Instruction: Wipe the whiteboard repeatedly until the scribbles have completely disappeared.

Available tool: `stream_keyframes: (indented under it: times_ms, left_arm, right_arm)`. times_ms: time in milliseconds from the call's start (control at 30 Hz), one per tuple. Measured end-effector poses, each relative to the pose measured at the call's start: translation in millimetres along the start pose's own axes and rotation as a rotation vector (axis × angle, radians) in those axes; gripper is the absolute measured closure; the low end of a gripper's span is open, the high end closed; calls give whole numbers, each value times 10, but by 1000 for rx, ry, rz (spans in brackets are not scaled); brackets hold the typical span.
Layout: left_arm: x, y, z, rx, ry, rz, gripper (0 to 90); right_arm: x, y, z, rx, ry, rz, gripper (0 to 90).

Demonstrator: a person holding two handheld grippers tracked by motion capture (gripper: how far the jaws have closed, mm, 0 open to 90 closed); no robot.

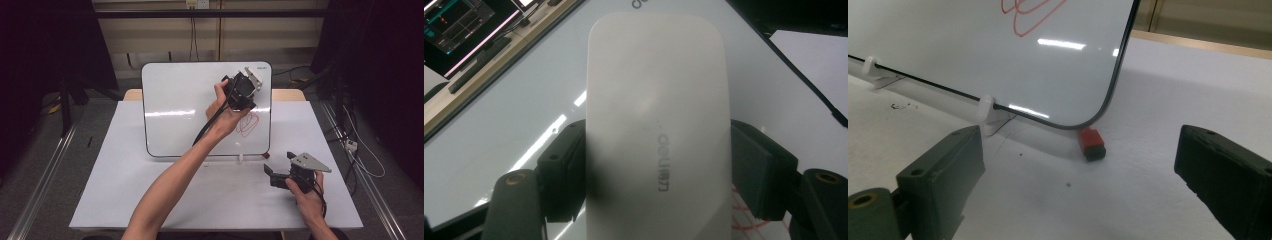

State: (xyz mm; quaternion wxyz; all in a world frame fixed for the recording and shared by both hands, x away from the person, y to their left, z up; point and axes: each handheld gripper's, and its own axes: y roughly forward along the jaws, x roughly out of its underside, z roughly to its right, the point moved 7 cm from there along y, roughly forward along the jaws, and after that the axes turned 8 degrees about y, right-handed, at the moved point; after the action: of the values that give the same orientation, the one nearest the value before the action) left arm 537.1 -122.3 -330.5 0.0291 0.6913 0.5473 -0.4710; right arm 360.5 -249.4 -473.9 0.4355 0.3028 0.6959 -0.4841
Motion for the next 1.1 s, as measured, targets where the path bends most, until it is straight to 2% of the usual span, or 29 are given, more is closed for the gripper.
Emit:
stream_keyframes:
  times_ms: [67, 267, 367, 500, 733, 800, 833, 933, 1100]
  left_arm:
    - [-16, 5, -19, -3, 4, -4, 309]
    - [-70, 15, -91, -7, -19, -8, 308]
    - [-80, 32, -66, -13, -9, -8, 309]
    - [-90, 27, -3, -31, 67, -27, 309]
    - [-66, 41, 73, -19, 98, -41, 310]
    - [-50, 47, 93, 2, 91, -39, 310]
    - [-44, 49, 101, 1, 101, -42, 310]
    - [-38, 49, 125, 3, 95, -41, 310]
    - [-12, 47, 188, 6, 110, -42, 310]
  right_arm:
    - [2, -2, 5, 0, 3, 0, 56]
    - [2, -5, -1, -4, 0, 0, 57]
    - [3, -5, 2, -2, 1, -1, 57]
    - [2, -2, -4, -4, 1, 1, 56]
    - [-1, -5, -14, -3, -7, 2, 56]
    - [-1, -6, -11, -2, -3, 1, 57]
    - [-1, -6, -9, -1, -4, 3, 57]
    - [1, -4, -10, -5, -2, 1, 57]
    - [-1, -7, -11, -2, -4, 2, 56]
